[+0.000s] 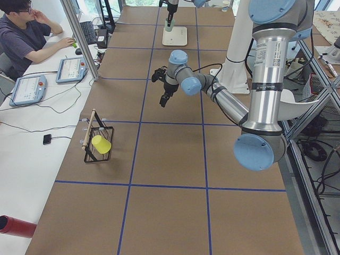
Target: Left arm grabs green cup and hands to right arm on tray
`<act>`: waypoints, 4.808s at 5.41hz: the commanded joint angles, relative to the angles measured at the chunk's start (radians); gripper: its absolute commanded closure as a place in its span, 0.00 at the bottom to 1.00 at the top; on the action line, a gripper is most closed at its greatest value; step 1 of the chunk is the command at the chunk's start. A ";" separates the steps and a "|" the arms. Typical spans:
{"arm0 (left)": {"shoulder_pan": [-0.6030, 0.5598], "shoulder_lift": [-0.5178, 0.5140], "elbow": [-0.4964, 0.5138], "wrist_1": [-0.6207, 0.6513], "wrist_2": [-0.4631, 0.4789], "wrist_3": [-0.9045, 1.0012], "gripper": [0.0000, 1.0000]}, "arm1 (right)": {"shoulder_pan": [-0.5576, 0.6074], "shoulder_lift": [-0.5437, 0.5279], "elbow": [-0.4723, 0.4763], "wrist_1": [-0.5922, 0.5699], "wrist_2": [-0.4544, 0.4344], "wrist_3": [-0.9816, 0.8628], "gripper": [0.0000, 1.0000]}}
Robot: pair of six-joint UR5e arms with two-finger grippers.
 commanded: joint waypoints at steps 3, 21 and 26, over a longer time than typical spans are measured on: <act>-0.398 0.028 0.344 -0.012 -0.278 0.643 0.01 | -0.002 -0.289 -0.213 0.491 0.051 -0.097 1.00; -0.767 0.121 0.404 0.218 -0.358 0.672 0.00 | 0.717 -0.140 -0.559 -0.046 0.345 -1.230 0.00; -0.766 0.153 0.377 0.211 -0.357 0.669 0.00 | 0.717 -0.133 -0.537 -0.046 0.345 -1.182 0.00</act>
